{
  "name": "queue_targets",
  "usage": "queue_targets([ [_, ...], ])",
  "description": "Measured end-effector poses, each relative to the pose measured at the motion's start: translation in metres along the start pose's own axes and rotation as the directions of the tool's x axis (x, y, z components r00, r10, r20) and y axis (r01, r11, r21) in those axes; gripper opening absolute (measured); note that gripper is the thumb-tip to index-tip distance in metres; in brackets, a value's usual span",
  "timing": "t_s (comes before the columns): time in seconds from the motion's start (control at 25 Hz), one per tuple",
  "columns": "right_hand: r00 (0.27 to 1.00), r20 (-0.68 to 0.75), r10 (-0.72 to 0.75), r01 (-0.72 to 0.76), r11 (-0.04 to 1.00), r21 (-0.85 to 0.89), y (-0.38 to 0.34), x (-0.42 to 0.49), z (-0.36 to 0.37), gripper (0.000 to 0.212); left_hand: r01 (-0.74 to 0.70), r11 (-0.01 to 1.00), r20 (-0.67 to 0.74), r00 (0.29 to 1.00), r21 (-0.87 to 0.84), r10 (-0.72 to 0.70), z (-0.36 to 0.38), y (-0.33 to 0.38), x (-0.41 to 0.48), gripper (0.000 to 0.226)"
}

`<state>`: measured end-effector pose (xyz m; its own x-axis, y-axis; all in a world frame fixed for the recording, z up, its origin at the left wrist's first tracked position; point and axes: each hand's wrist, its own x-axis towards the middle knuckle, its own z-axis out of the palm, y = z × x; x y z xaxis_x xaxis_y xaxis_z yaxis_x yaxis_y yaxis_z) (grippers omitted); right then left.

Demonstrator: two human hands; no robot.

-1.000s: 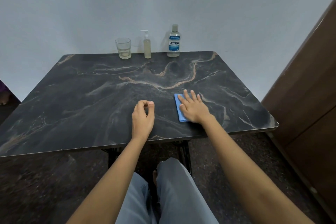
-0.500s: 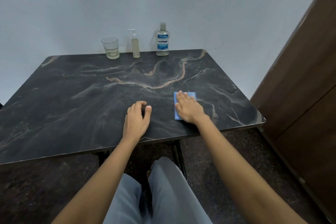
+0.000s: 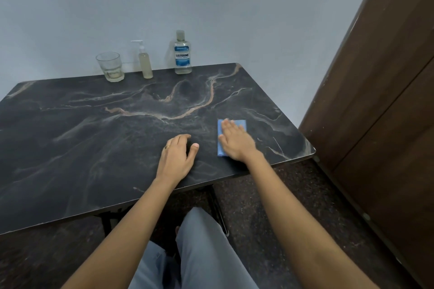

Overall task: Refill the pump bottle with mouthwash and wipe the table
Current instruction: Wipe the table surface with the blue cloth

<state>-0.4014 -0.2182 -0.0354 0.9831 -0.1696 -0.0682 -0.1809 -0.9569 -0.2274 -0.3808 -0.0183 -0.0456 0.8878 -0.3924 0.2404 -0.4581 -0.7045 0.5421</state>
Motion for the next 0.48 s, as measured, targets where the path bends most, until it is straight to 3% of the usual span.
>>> queue_targets([
  [0.08, 0.980, 0.010, -0.198, 0.198, 0.980, -0.020, -0.001, -0.025, 0.002, 0.054, 0.005, 1.000, 0.005, 1.000, -0.009, -0.005, 0.002, -0.001, 0.002, 0.045],
  [0.16, 0.960, 0.003, -0.278, 0.278, 0.959, -0.057, 0.030, -0.038, -0.007, 0.054, 0.022, 0.999, 0.001, 1.000, -0.049, -0.022, 0.001, -0.004, 0.002, 0.045],
  [0.28, 0.998, -0.053, -0.028, 0.024, 0.997, -0.073, 0.092, -0.033, -0.022, 0.054, 0.030, 0.998, -0.008, 0.999, -0.062, -0.031, 0.001, -0.004, 0.000, 0.045],
  [0.36, 0.985, -0.049, 0.165, -0.166, 0.986, -0.025, 0.105, -0.010, -0.029, 0.055, 0.026, 0.999, -0.019, 0.999, -0.038, -0.027, 0.003, -0.002, 0.000, 0.045],
  [0.44, 0.971, -0.064, 0.229, -0.230, 0.973, -0.018, 0.084, 0.015, -0.025, 0.056, 0.027, 0.999, -0.022, 0.999, -0.039, -0.028, 0.003, -0.001, 0.000, 0.044],
  [0.48, 0.979, -0.067, 0.194, -0.196, 0.980, -0.021, 0.066, 0.023, -0.020, 0.057, 0.030, 0.998, -0.022, 0.999, -0.048, -0.031, 0.003, -0.001, 0.000, 0.044],
])
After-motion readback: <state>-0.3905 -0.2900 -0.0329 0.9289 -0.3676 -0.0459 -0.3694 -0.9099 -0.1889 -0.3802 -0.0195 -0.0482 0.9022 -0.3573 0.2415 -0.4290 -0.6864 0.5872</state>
